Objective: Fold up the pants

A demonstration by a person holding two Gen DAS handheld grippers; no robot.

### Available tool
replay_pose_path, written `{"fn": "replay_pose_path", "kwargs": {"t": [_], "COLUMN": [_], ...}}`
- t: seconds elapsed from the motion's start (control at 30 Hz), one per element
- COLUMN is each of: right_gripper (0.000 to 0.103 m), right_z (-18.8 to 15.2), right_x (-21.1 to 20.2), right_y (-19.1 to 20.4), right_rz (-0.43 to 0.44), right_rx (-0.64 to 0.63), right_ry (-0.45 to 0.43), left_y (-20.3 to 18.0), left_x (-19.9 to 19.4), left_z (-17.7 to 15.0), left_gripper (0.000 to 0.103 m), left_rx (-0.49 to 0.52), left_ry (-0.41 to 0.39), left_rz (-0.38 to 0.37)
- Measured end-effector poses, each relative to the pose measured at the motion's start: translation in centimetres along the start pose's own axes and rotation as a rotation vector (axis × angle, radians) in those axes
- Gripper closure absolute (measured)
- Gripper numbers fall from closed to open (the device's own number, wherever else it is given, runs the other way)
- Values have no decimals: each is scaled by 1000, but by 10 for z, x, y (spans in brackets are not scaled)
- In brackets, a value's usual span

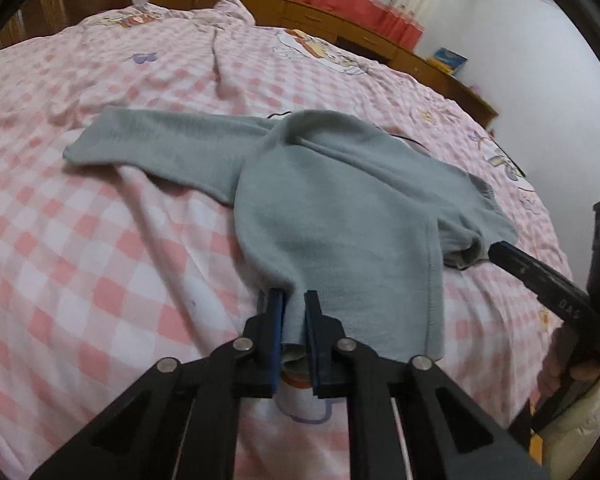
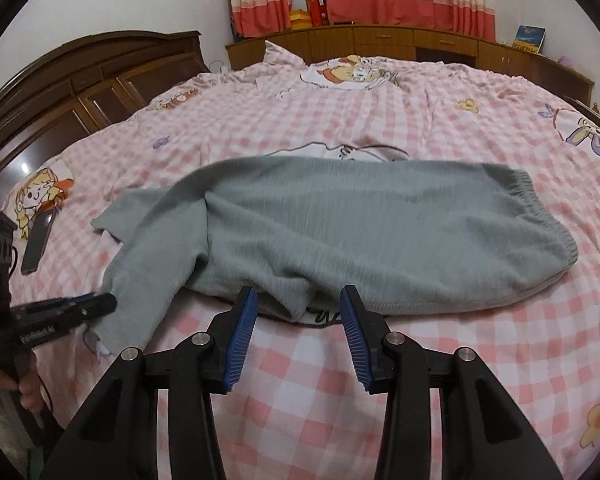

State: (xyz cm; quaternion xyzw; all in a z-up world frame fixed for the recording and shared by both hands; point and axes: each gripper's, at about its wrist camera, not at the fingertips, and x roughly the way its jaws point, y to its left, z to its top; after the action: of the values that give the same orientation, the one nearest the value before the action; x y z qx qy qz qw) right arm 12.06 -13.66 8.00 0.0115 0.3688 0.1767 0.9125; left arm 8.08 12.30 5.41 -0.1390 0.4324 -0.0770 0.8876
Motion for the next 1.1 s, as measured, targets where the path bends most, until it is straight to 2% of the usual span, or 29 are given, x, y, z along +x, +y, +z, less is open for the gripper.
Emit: {"fn": "replay_pose_path", "kwargs": {"t": [0.13,0.2,0.37,0.43,0.57,0.77,0.87,0.93,1.03,1.1], "right_gripper": [60,60,59,59,60,59,60,60,59,59], "right_z": [2,3,3,4,4,5,5,11,36,61], "right_x": [-2,-1,4,5,7,9,14,18,25,39], "right_y": [-2,-3,0,2,4,8,9,7,-1,-17], "right_rz": [1,8,14,21,26,31,31,63,94,80], "right_rx": [7,12,-3,-11,-28,-56,-63,-80,-139,-192], "right_ry": [-15,-15,-11,-10,-9,-7,10,35,70,98], "left_y": [3,9,30,38,56,85,95,98,103,106], "left_x": [-22,-38,-51,-47,-23,15,31,44,62,66], "left_z": [22,38,93,110,143,167,170,167,157,152], "left_gripper": [96,96,96,96,96,96,96,96,96,96], "left_rx": [80,102,194,223,307,281,266,261,274,265], "left_ry": [-46,-96,-165,-154,-105,-28,-9,20,62,71], "left_rz": [96,144,296,326,433,461,460,457,471,465]}}
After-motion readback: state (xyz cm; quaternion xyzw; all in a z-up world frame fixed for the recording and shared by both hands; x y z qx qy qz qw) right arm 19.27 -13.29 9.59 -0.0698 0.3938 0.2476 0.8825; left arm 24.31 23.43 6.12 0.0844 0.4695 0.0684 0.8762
